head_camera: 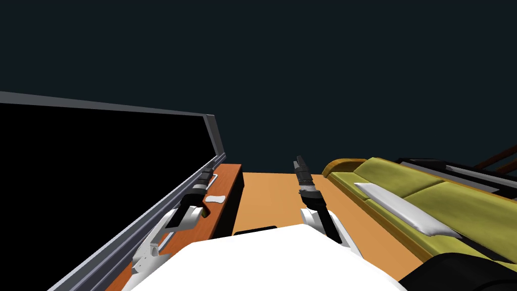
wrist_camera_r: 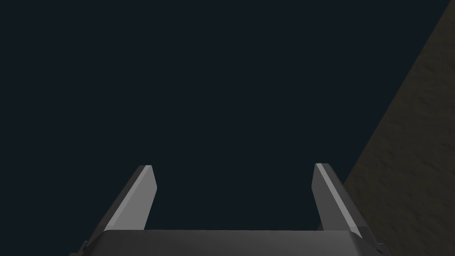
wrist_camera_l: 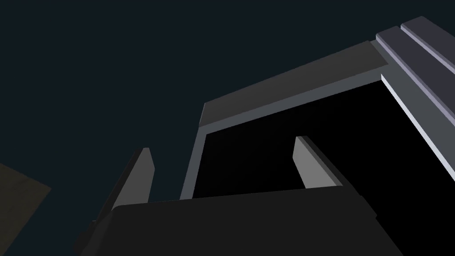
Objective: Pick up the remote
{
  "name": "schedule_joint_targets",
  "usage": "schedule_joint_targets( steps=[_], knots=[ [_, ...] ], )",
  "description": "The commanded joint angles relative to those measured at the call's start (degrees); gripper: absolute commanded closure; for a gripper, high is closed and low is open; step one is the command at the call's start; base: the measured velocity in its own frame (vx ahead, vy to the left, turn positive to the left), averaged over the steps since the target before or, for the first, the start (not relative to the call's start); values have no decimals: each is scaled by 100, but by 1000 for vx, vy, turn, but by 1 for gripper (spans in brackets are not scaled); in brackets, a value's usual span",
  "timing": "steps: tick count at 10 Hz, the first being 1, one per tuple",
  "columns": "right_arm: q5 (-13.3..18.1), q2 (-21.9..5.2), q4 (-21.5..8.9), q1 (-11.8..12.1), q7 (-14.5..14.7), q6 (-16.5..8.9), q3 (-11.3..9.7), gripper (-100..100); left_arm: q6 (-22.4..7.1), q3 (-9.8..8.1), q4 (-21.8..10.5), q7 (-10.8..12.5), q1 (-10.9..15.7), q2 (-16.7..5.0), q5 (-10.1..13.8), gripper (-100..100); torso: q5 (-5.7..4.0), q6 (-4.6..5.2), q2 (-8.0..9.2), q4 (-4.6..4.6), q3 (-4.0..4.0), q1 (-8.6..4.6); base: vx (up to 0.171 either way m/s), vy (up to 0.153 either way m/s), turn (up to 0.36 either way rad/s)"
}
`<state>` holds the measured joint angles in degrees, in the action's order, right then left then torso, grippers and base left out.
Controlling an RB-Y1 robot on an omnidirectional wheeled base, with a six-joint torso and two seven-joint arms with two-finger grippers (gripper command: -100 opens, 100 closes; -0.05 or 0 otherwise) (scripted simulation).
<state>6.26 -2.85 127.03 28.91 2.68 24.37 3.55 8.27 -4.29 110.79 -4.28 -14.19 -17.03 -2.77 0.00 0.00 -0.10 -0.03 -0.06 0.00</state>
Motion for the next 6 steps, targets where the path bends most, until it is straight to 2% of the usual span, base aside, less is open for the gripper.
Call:
schedule_joint_targets(
  steps=[1,2,3,4,5,6],
  knots=[
    [0,0,0,0,0,0,0,0,-286,-56,-274,-117,207,-95,60,-100,0,0,0,0,0,0,26,-9,35],
    [0,0,0,0,0,0,0,0,-355,-56,-274,-117,207,-95,60,-100,0,-1,-2,0,-1,0,22,-6,27],
    [0,0,0,0,0,0,0,0,-567,-103,-508,-221,371,-172,117,-100,0,0,0,0,0,0,25,-3,47],
    [0,0,0,0,0,0,0,0,-646,-103,-508,-221,371,-172,117,-100,0,-1,-1,0,-1,1,24,-5,27],
    [0,0,0,0,0,0,0,0,-830,-150,-755,-327,534,-245,181,-100,0,0,0,0,0,1,30,-2,35],
    [0,0,0,0,0,0,0,0,-941,-150,-755,-327,534,-245,181,-100,0,-1,-2,0,-1,2,26,-2,22]
  ],
)
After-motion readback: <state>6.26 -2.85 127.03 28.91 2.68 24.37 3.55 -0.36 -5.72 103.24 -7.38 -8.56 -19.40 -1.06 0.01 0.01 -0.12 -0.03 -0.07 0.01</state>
